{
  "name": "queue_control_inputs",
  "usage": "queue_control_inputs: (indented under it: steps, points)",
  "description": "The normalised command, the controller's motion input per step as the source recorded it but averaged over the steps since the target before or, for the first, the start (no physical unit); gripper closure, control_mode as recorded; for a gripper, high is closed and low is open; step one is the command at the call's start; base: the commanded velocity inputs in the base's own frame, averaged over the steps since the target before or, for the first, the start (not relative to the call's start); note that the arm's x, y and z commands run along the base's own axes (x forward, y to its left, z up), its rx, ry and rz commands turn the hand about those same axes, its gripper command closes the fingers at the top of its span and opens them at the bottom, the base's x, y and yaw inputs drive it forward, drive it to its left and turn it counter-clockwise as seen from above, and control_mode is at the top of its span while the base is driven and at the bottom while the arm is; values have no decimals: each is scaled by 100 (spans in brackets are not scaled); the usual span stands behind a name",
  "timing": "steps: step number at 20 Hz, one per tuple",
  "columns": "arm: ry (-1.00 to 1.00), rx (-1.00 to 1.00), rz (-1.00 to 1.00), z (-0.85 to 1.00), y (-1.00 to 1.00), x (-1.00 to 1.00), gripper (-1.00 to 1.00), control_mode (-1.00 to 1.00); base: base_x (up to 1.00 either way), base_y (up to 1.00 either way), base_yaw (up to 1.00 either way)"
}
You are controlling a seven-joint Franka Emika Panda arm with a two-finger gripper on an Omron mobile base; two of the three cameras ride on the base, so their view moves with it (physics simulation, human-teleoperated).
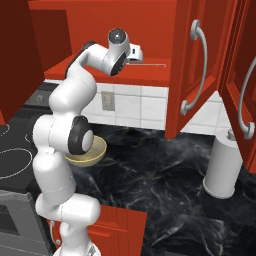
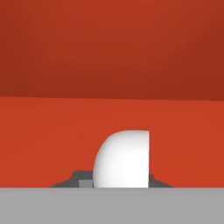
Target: Open the cabinet and move the ladle to the pot. Then close the cabinet.
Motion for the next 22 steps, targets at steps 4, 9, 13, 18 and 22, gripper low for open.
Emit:
queue_control_inputs:
  steps: [4, 9, 13, 18, 22]
  points:
    - [0, 0, 0, 0, 0, 0, 100, -100, 0, 0, 0]
    - [0, 0, 0, 0, 0, -15, 100, -100, 0, 0, 0]
    - [-8, 0, 0, 0, 0, -70, 100, -100, 0, 0, 0]
    - [-13, 0, -2, 0, 0, -99, 100, -100, 0, 0, 0]
    - [-12, 0, -6, 14, 0, -100, 100, -100, 0, 0, 0]
